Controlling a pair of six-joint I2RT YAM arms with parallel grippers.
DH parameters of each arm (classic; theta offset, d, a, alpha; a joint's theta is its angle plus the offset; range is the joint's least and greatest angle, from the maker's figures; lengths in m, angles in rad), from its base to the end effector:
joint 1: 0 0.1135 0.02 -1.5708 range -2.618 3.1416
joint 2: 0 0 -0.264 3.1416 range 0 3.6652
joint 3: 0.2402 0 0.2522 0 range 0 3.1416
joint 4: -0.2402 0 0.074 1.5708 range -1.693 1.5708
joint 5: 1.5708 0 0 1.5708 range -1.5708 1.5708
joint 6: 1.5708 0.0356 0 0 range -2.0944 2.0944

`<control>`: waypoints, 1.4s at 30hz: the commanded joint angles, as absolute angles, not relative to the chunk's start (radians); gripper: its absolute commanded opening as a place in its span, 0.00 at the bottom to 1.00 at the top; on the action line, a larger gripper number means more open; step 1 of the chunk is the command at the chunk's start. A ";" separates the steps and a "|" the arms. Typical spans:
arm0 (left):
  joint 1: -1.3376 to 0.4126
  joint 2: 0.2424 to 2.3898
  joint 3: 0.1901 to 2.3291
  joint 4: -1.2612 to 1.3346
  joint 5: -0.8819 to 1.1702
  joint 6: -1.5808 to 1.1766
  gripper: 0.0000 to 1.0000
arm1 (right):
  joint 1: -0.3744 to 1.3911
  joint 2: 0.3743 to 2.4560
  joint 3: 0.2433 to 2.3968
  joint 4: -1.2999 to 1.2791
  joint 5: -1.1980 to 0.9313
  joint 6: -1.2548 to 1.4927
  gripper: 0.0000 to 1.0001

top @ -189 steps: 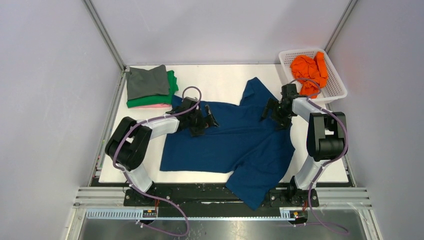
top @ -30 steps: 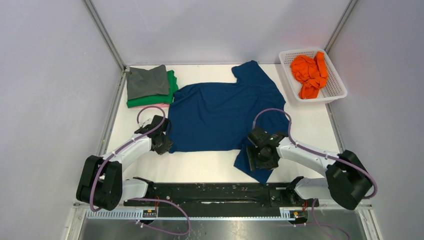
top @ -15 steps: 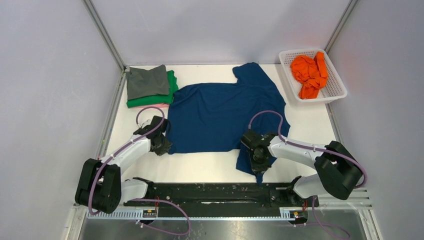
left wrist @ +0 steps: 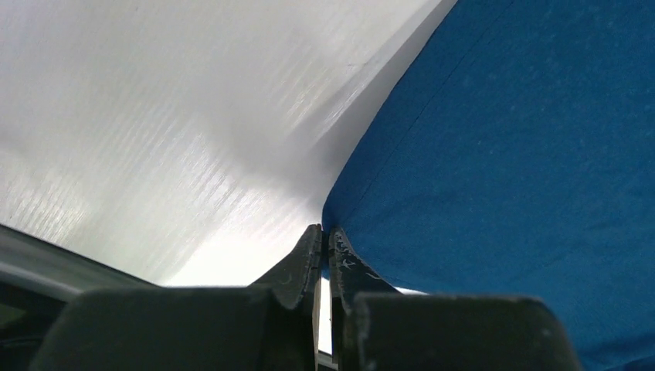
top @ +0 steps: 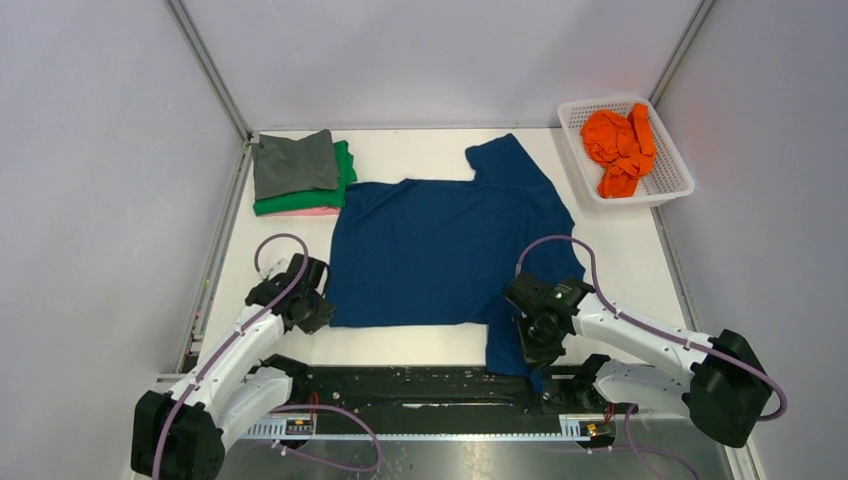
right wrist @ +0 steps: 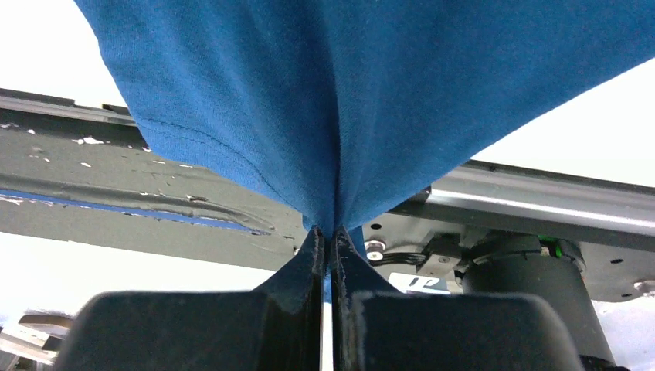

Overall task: Fold and stack the t-shirts
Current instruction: Grab the side of the flattened tshirt closest away from the robot with both arms, then fold the flattened tshirt in 1/3 of the way

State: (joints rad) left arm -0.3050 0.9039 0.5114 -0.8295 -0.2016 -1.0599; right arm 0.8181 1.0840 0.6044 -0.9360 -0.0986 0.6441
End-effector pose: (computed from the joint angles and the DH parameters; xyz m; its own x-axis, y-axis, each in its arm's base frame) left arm 0.1387 -0.0362 0.1804 -0.6380 -0.6951 -0.3313 -0.6700 0.7132 -0.2061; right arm 0.1057 0.1180 0.1789 -0.9825 -0.1748 -0.0652 -0.1835 0.9681 0.1706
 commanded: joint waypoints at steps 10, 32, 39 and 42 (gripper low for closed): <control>-0.302 1.058 0.700 -0.627 -0.141 -1.049 0.00 | 0.604 1.207 0.942 -0.974 -0.104 0.482 0.00; -0.077 1.651 1.136 -0.507 -0.054 -0.904 0.00 | 0.258 1.831 1.623 -0.922 -0.108 0.312 0.03; -0.062 1.755 1.189 -0.527 -0.100 -0.917 0.00 | 0.180 2.017 1.804 -0.889 -0.050 0.212 0.13; -0.054 1.773 1.196 -0.532 -0.110 -0.917 0.00 | 0.169 2.042 1.832 -0.814 -0.059 0.210 0.17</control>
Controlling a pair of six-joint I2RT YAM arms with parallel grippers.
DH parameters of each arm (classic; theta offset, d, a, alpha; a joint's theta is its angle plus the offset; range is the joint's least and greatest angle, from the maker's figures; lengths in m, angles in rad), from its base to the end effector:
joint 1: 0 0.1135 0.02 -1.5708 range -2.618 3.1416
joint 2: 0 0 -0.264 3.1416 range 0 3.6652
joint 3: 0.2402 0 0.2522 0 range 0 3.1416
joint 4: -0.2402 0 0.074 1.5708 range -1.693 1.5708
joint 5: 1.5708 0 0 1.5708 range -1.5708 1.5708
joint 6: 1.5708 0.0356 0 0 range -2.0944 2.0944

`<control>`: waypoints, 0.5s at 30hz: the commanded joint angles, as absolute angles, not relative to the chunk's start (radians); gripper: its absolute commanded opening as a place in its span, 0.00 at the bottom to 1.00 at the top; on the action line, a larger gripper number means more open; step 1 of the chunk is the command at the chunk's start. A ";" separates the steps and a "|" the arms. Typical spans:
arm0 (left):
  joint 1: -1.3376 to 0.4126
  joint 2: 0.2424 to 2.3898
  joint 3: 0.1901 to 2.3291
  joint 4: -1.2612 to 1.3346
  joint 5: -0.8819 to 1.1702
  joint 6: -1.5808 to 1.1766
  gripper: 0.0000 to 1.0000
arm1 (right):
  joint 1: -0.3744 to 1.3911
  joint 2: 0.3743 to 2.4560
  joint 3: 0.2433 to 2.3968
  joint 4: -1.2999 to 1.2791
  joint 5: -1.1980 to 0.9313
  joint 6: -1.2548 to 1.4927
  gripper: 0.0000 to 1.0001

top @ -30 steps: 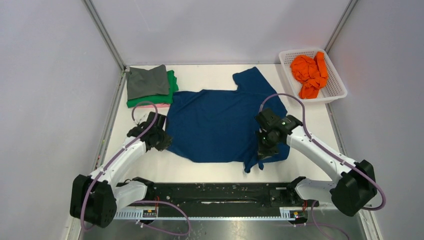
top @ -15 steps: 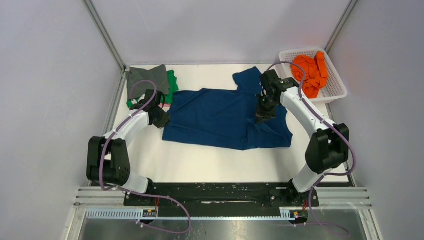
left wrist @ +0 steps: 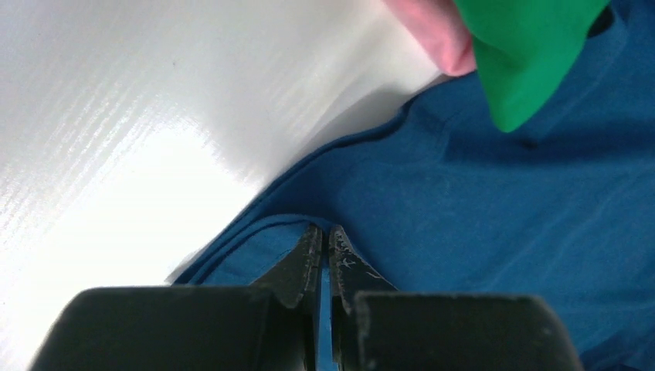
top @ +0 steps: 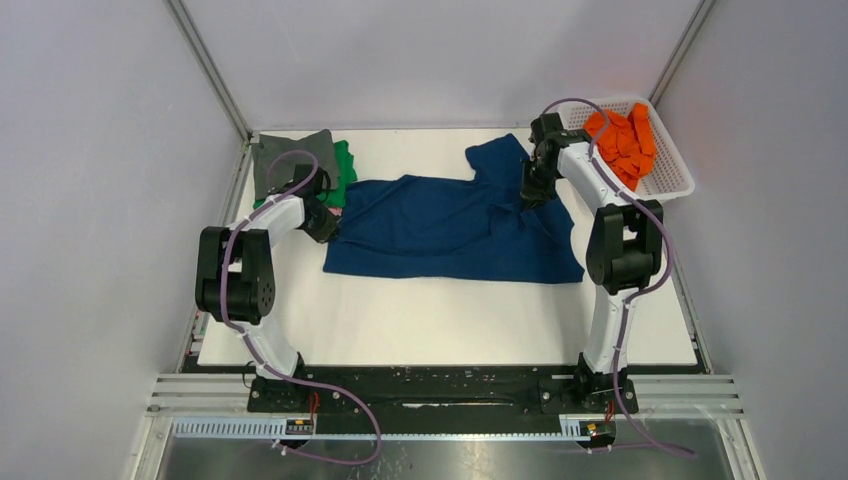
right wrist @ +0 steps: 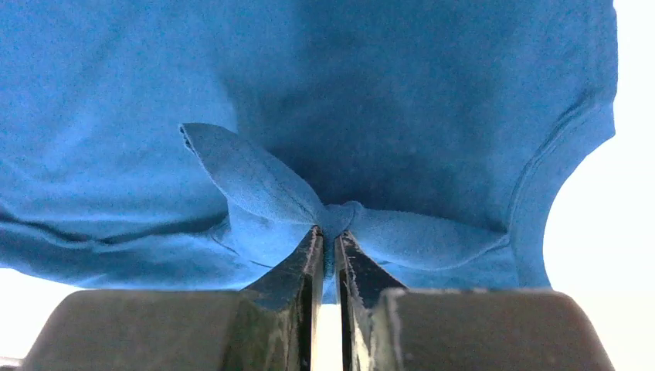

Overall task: Fold and stack the t-shirts
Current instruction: Fold the flattened tshirt in 1/3 of the way

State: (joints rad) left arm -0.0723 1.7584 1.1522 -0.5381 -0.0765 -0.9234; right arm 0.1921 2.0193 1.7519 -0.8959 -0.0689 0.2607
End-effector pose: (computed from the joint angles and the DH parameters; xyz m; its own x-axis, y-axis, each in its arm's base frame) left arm 0.3493 -0.0226 0.1829 -0.5800 -0.7554 -0.3050 -0.6999 0.6536 -0.2880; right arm 0.4216 0.0845 0.2440 -0.9268 0.0817 -0.3666 0.0224 0.9863 0.1632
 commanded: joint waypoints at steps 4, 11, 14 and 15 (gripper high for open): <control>-0.052 1.780 1.227 -0.551 -0.091 -0.899 0.81 | 0.168 2.060 1.896 -0.847 0.007 0.225 0.78; -0.075 1.675 1.230 -0.571 -0.006 -0.863 0.99 | 0.206 1.849 1.574 -0.726 -0.036 0.359 0.99; -0.118 1.664 1.185 -0.549 0.031 -0.870 0.99 | 0.267 1.782 1.409 -0.602 -0.100 0.384 1.00; -0.129 1.675 1.167 -0.533 0.050 -0.881 0.99 | 0.271 1.791 1.380 -0.571 -0.129 0.402 1.00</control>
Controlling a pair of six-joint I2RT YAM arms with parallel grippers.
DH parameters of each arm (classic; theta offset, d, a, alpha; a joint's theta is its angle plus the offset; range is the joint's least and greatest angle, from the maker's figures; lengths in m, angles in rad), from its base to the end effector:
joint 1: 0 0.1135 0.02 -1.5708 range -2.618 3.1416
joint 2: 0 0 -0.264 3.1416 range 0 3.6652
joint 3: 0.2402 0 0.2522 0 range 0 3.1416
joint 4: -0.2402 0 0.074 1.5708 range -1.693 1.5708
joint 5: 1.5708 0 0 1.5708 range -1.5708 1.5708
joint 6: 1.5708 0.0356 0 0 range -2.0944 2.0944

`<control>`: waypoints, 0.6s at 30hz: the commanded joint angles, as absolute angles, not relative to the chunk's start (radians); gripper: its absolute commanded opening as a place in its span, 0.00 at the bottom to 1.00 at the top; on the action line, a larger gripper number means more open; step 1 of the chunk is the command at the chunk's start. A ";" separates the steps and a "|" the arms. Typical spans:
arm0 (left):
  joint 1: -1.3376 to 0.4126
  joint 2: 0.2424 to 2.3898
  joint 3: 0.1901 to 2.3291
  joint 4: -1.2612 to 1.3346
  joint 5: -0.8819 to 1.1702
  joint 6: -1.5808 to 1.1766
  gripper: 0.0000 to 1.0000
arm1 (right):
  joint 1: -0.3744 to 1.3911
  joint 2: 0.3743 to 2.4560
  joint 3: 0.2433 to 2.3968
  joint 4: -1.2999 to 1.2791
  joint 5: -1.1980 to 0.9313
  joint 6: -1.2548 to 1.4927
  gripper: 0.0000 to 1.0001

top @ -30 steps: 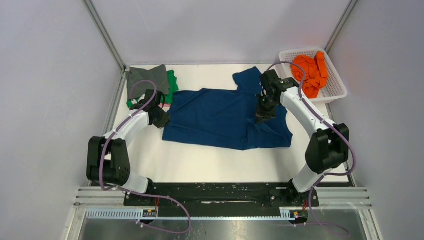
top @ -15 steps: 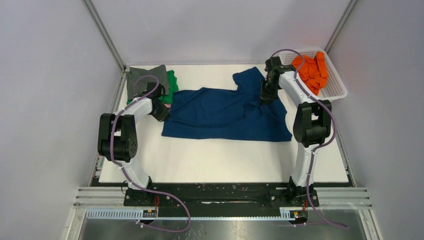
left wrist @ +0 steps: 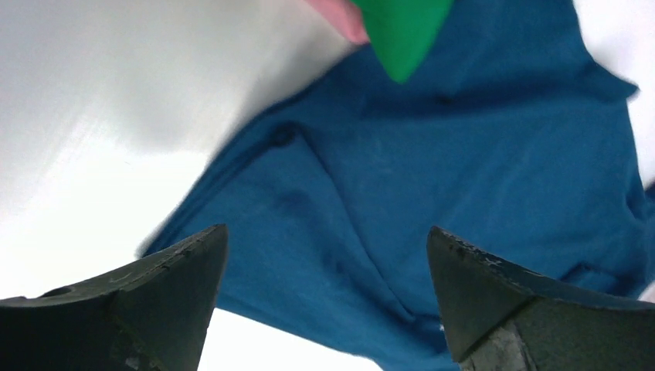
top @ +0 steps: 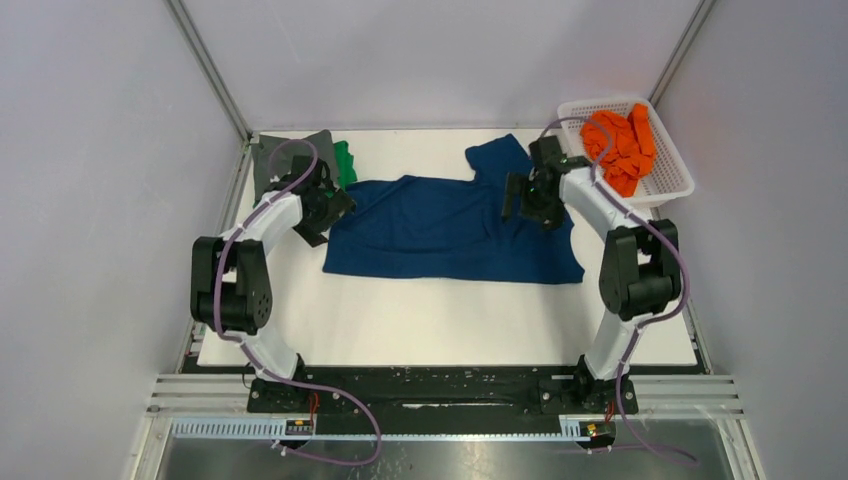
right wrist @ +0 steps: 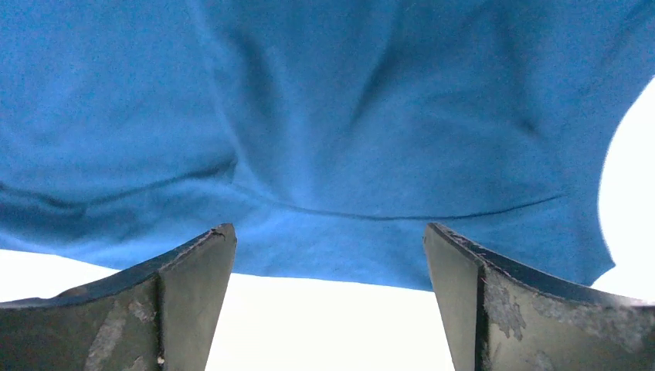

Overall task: Fold and stack the t-shirts
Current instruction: Fold the flattened tshirt in 1/3 of the way

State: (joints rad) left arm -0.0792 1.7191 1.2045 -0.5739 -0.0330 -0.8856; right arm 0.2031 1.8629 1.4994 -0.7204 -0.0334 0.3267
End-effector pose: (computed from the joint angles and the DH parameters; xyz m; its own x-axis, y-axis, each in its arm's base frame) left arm 0.3516 -0.0267 0.2092 -0.6083 -0.7280 -0.3161 -0.6434 0.6855 -0.3406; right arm 0.3892 0.0814 0.2385 -0.8894 0.1443 -0.4337 0.0724 0.9813 0.1781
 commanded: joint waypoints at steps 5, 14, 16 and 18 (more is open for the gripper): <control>-0.158 1.757 1.095 -0.433 0.109 -0.905 0.99 | 0.272 1.884 1.349 -0.527 -0.170 0.464 0.99; -0.174 1.709 0.936 -0.408 0.100 -0.907 0.99 | 0.270 1.759 1.048 -0.559 -0.139 0.486 0.99; -0.180 1.675 0.884 -0.406 0.098 -0.910 0.99 | 0.270 1.700 0.970 -0.571 -0.157 0.501 1.00; -0.194 1.636 0.828 -0.406 0.111 -0.918 0.99 | 0.270 1.614 0.891 -0.584 -0.176 0.506 1.00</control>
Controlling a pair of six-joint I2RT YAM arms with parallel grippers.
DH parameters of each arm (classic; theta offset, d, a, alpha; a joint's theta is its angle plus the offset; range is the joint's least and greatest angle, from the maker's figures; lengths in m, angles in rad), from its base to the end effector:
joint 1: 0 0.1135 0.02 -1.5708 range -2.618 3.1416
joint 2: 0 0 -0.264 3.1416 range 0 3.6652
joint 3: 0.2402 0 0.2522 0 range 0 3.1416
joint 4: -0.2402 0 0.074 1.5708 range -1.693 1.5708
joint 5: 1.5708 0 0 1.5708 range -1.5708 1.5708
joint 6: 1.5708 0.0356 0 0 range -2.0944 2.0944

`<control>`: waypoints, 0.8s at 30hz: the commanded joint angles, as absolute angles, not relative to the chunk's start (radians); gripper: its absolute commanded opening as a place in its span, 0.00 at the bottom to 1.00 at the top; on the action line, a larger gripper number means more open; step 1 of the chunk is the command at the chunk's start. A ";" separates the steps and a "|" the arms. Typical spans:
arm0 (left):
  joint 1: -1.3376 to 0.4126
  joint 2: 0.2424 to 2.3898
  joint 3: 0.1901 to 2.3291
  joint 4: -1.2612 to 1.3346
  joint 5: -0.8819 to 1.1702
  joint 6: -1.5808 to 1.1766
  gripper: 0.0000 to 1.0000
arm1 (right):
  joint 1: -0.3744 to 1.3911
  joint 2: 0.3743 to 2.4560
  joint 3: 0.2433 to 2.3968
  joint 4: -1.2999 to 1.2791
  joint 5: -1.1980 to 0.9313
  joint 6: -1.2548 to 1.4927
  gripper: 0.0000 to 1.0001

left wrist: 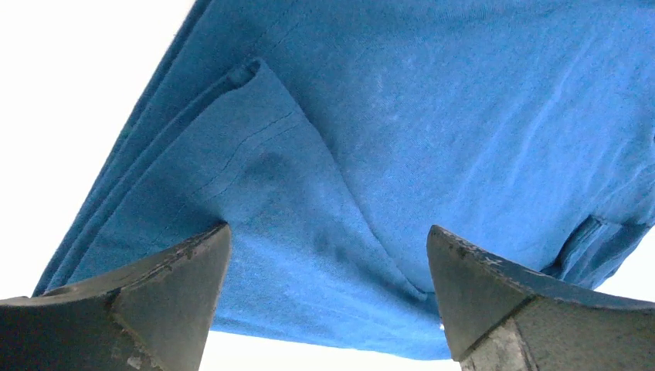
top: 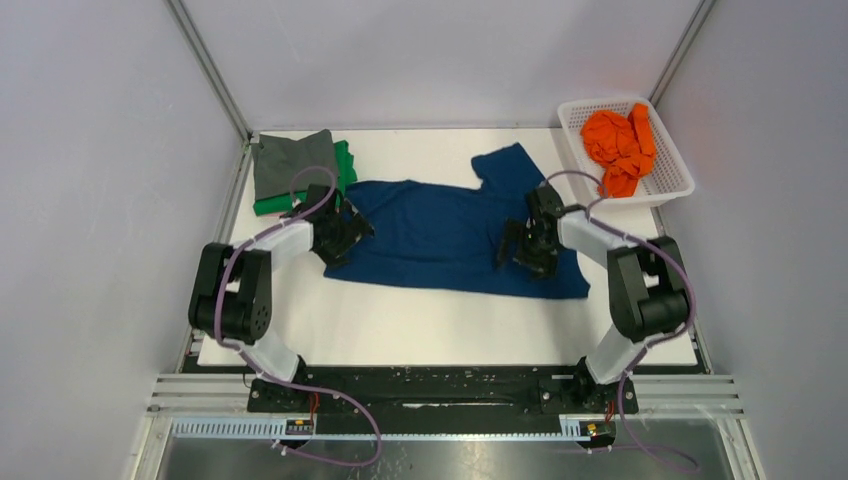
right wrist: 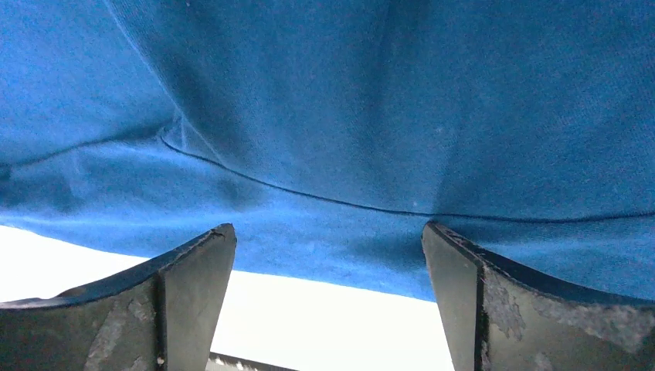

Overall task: Fold and stack the t-shirts
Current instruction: Fold the flattened tshirt in 1/3 of the way, then grab the side of the flattened tshirt furthest away from the robot with both arms

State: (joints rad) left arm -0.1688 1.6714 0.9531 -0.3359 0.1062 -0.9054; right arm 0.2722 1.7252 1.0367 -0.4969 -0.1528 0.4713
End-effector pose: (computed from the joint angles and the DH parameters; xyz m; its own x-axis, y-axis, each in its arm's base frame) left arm 0.3192 -0.0582 0.1650 -0.7012 -0.6740 -0.2324 -0.5393 0.7147 -0.4455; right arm 0.3154 0.0936 0.1639 -0.9409 0.2033 -0.2709 0.1194 0.9476 0.2963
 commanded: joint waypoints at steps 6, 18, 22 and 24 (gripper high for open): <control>-0.278 1.448 0.628 -0.458 0.099 -0.995 0.99 | 0.271 1.431 0.719 -0.672 -0.158 0.495 1.00; -0.381 1.124 0.532 -0.725 0.007 -1.132 0.99 | 0.269 1.242 0.706 -0.739 -0.180 0.431 1.00; -0.380 1.130 0.664 -0.759 -0.064 -1.073 0.99 | 0.270 1.273 0.858 -0.700 -0.195 0.395 0.99; -0.376 1.167 0.768 -0.746 -0.093 -1.031 0.99 | 0.266 1.325 0.962 -0.648 -0.174 0.398 0.99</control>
